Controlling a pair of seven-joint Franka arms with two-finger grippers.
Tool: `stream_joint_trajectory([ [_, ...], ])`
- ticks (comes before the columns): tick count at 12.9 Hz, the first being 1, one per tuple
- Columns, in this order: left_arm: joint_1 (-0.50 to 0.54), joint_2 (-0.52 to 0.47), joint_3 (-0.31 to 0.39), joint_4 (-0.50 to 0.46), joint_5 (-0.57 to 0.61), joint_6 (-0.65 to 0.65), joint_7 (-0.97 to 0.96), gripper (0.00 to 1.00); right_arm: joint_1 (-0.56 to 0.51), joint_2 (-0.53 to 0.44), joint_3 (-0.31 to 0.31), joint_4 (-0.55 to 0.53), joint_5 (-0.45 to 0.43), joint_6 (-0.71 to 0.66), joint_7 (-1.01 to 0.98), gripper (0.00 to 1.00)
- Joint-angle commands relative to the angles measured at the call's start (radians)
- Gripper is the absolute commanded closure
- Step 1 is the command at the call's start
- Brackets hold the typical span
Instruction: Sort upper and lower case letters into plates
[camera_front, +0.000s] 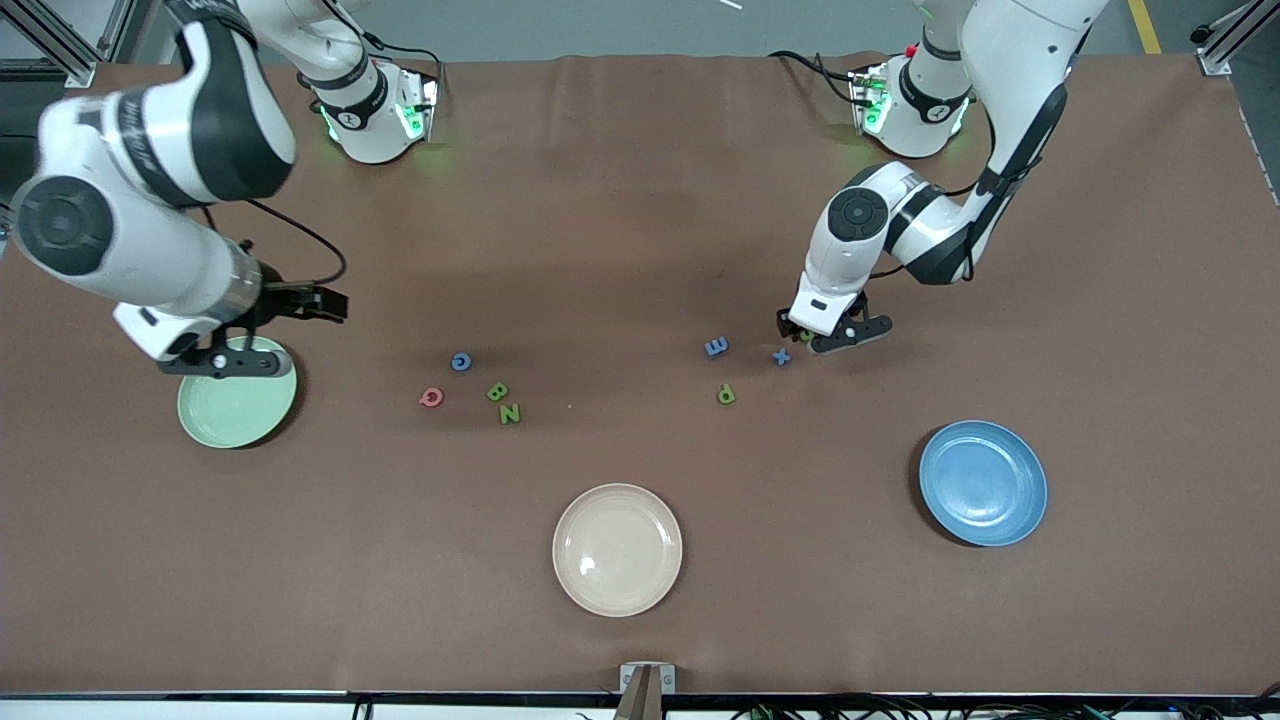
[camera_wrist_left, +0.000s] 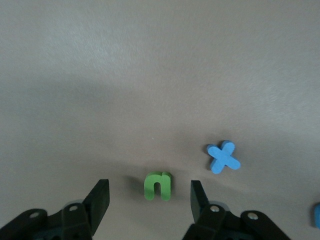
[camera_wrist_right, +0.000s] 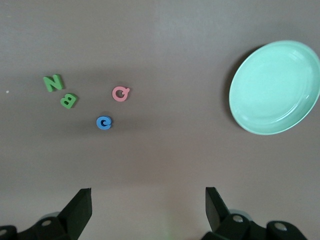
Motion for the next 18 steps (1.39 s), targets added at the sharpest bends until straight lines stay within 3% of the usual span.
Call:
stream_joint_trajectory([
  [1,0.01,0.019,-0.005,0.008,0.025,0.009,-0.03,0.36,0.04,-0.057,-0.005,-0.173,-0.01,0.137,0.123,0.0],
  [6,0.013,0.049,-0.003,0.013,0.025,0.032,-0.056,0.69,0.05,-0.019,-0.005,-0.358,0.075,0.45,0.175,0.0],
  [7,0.013,0.059,-0.002,0.018,0.025,0.032,-0.056,0.7,0.05,0.021,-0.005,-0.358,0.076,0.485,0.176,0.0],
  [8,0.014,0.059,-0.002,0.027,0.025,0.032,-0.056,0.77,0.051,0.053,-0.005,-0.358,0.076,0.524,0.176,0.0],
  [10,0.023,0.04,0.003,0.048,0.025,0.026,-0.051,0.98,0.066,0.122,-0.005,-0.355,0.076,0.602,0.229,0.0],
  [14,0.166,-0.001,0.003,0.163,0.026,-0.036,0.071,0.99,0.086,0.248,-0.005,-0.335,0.078,0.754,0.253,0.0],
  [18,0.302,0.092,0.003,0.359,0.025,-0.13,0.271,0.99,0.093,0.296,-0.004,-0.312,0.096,0.782,0.254,0.05],
])
